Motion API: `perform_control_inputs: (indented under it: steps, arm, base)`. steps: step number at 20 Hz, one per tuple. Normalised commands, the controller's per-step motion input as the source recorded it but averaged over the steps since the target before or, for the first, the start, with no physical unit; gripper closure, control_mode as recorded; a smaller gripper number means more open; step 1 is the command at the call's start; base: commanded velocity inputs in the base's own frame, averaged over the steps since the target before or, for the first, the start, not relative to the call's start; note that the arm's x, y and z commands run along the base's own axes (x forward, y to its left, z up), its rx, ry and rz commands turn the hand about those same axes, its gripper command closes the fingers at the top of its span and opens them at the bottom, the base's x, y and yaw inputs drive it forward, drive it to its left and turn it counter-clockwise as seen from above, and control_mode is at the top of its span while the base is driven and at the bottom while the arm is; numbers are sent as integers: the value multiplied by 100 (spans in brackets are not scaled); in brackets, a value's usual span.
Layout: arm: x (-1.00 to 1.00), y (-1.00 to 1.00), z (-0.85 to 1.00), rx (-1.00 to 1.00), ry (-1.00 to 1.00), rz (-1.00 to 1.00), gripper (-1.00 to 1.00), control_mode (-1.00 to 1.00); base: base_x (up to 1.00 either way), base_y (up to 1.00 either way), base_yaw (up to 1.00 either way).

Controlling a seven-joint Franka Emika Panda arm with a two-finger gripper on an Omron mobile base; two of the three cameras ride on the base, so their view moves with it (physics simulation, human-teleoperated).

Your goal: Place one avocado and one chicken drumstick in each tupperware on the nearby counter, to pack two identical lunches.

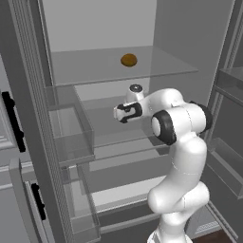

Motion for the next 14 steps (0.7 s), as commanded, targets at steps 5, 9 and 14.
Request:
perform_control_inputs:
  steps: [5,9,14]
  arm:
    - [-3,0,-41,0,0,-4,100,-100]
    - [-81,0,2,1,-4,0,100,-100]
    - [-100,0,29,10,0,0,100,-100]
  base:
    - [0,0,0]
    - [0,0,0]
    - [0,0,0]
